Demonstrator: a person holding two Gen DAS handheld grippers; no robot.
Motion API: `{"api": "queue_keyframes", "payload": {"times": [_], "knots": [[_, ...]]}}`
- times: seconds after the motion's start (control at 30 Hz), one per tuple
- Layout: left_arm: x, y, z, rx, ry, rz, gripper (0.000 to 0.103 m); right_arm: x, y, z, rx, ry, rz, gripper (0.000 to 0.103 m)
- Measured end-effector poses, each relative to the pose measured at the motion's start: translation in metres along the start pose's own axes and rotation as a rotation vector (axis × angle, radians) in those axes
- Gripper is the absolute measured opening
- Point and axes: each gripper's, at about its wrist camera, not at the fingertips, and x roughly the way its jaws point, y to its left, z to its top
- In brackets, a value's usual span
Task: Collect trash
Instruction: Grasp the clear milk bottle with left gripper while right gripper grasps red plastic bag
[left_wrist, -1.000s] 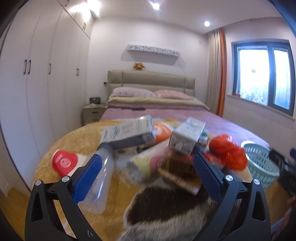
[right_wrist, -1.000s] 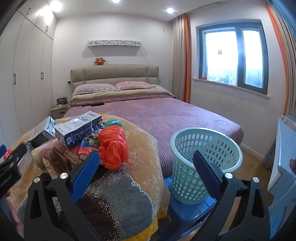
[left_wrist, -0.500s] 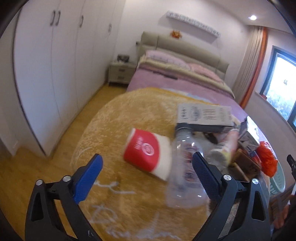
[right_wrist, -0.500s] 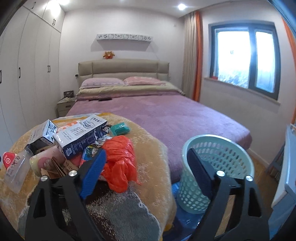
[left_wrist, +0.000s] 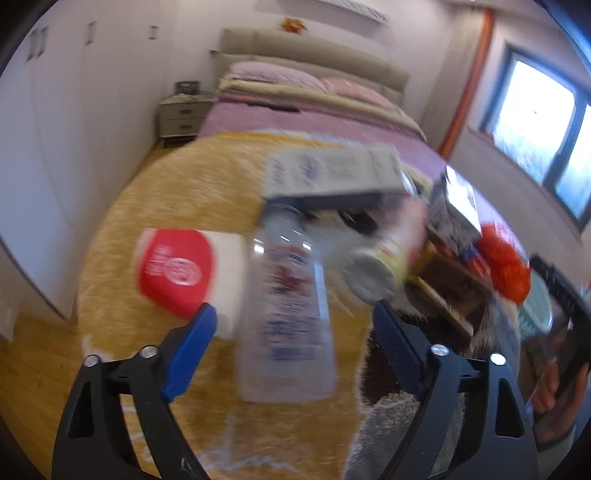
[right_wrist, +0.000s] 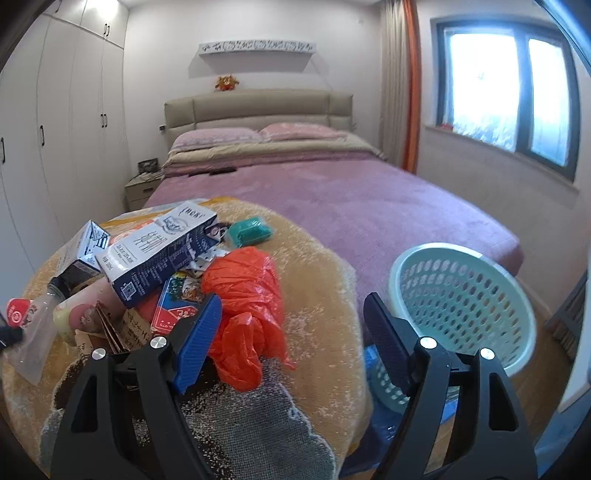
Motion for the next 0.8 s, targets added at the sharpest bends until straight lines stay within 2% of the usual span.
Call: {"api": "queue_keyframes", "payload": {"times": [0.17,0.47,0.57,0.6,0.63,0.7,0.8], "knots": [[0.019,-0.020,-0.003,0.073,0.045,0.088,0.087,0.019,0.003,0.009,0.014,0.063,0.091,0.075],[0.034,-0.022,-0.004,0.091,0.109,0.139,0.080,0.058,0.008,0.014,0.039,0.183,0.188,0.075],[0.035,-0.021,-0.005,0.092,0.110,0.153,0.063,0.062,0.003,0.011,0.064,0.194,0.189,0.075],[0.034,-0.020,-0.006,0.090,0.107,0.149,0.062,0.061,0.001,0.010,0.072,0.195,0.207,0.062],[0.033,-0.020,-0.006,0.086,0.103,0.145,0.062,0.061,0.000,0.010,0.072,0.199,0.219,0.045],[0.028,-0.019,-0.007,0.075,0.089,0.139,0.060,0.059,-0.002,0.009,0.070,0.196,0.210,0.037],[0.016,-0.023,-0.010,0.064,0.043,0.112,0.056,0.052,-0.010,0.009,0.087,0.187,0.215,0.031]]}}
